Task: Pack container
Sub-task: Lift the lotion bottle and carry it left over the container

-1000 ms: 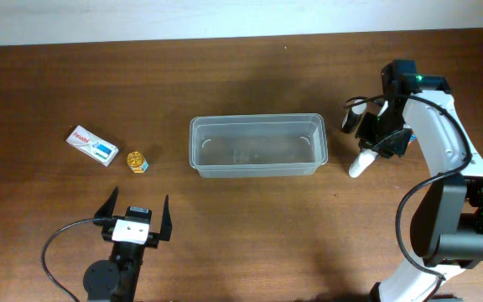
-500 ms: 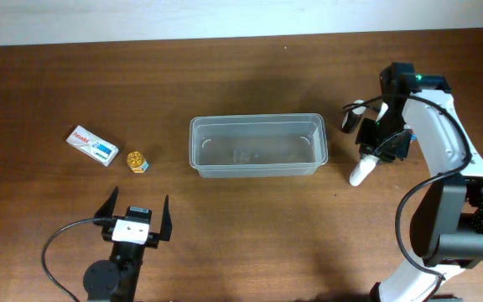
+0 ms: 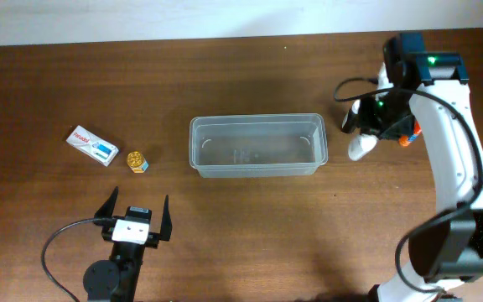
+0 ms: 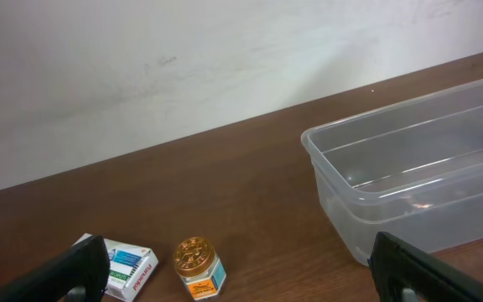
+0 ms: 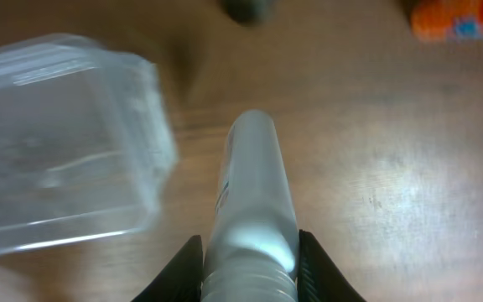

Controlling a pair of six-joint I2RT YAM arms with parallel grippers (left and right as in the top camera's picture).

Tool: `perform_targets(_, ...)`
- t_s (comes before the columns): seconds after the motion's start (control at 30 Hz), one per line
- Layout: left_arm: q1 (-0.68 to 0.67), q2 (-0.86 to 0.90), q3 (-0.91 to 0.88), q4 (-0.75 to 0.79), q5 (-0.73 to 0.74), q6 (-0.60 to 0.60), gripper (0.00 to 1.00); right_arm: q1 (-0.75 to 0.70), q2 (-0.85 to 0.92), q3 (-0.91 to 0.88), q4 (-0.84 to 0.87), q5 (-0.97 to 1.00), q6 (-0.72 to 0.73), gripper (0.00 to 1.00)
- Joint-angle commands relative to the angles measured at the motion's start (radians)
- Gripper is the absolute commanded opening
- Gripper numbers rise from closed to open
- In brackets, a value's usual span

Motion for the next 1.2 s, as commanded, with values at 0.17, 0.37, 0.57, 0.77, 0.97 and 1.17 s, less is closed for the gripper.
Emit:
perform_targets(0.17,0.006,-0.009,-0.002,-0.005,-0.004,0.012,0.99,0.150,-0.094,0.152,-0.015,0.041,-0.023,0.27)
perform_targets(0.37,0.006,-0.009,-0.002,-0.005,-0.004,0.012,0.99,0.262,-0.090,0.156,0.018,0.064,-0.021,0.27)
perform_targets(0.57,0.006,-0.009,-0.002,-0.005,-0.004,0.012,0.99,0.348,-0.041,0.140,0.048,0.162,-0.015,0.28)
perform_targets(0.77,0.006,-0.009,-0.002,-0.005,-0.004,0.012,0.99,0.350,0.036,0.134,0.056,0.167,-0.013,0.28)
perform_targets(0.97,0.006,-0.009,-0.002,-0.005,-0.004,0.012,0.99,0.350,0.112,0.133,0.079,0.167,-0.013,0.27)
perform_targets(1.17,0.006,-0.009,-0.002,-0.005,-0.004,0.012,0.99,0.350,0.164,0.131,0.121,0.167,-0.014,0.27)
